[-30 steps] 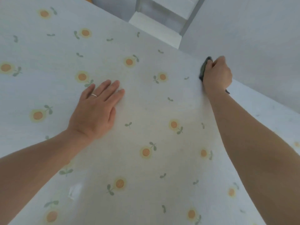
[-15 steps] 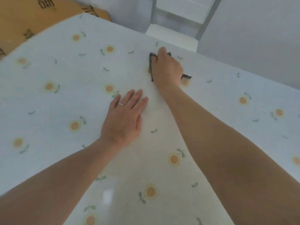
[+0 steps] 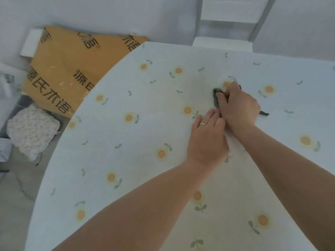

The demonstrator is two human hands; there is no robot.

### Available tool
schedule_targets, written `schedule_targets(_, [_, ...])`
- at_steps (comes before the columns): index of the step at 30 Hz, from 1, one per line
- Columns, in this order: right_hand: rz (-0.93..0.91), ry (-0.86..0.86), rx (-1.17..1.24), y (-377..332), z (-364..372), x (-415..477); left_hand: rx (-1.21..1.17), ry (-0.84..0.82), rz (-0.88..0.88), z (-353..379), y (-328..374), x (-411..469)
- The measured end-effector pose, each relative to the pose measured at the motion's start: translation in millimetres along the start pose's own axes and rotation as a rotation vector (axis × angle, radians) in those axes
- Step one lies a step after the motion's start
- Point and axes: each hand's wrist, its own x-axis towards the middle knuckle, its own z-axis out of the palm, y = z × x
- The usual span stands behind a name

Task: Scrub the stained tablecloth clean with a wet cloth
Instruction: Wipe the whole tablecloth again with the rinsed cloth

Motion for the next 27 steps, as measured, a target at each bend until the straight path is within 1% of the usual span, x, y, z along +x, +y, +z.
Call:
schedule_targets(1, [0.017,0.009,-0.002,-5,2,-5,-0.029,-0.018,0.079,-5,-14,-1])
schedule_targets(3, [0.029,0.05,-0.039,-9,4,-5,0.042,-0.07,0.227,-20,-52,0])
schedule_targets(4, [0.019,0.055,-0.056,-12,5,-3,0.077,-0.086,0.223,-32,-79,0])
schedule_targets(8, [-0.003,0.057,-0.096,-26,4,32,0.221,-0.081,-0.015,-82,-188,1])
schedule_targets(9, [0.028,0.069,-0.103,-29,4,48,0.257,-0.086,-0.038,-92,-213,-4])
schedule_targets(11, [0.122,0.116,-0.079,-40,2,80,0.26,-0.091,-0.025,-105,-241,-13])
schedule_targets(13, [0.23,0.157,-0.035,-58,6,108,0.236,-0.091,-0.022,-108,-249,-14])
schedule_targets(15, [0.253,0.157,-0.014,-87,19,125,0.219,-0.082,-0.021,-103,-248,-10])
schedule_targets(17, [0.165,0.115,0.01,-131,38,131,0.206,-0.076,-0.027,-103,-248,-9])
schedule_targets(19, [0.011,0.046,0.053,-179,57,127,0.202,-0.073,-0.036,-106,-251,-9])
schedule_targets(21, [-0.127,-0.033,0.044,-204,70,118,0.193,-0.089,-0.042,-108,-250,-8])
schedule_targets(23, [-0.23,-0.096,0.035,-204,70,113,0.193,-0.098,-0.052,-110,-250,-8])
schedule_targets(24, [-0.259,-0.104,0.019,-193,65,113,0.193,-0.099,-0.051,-110,-248,-7])
schedule_targets(25, [-0.259,-0.088,-0.009,-176,59,114,0.192,-0.101,-0.049,-110,-248,-6])
schedule_targets(27, [-0.163,0.007,-0.046,-134,44,121,0.186,-0.101,-0.05,-109,-248,-6])
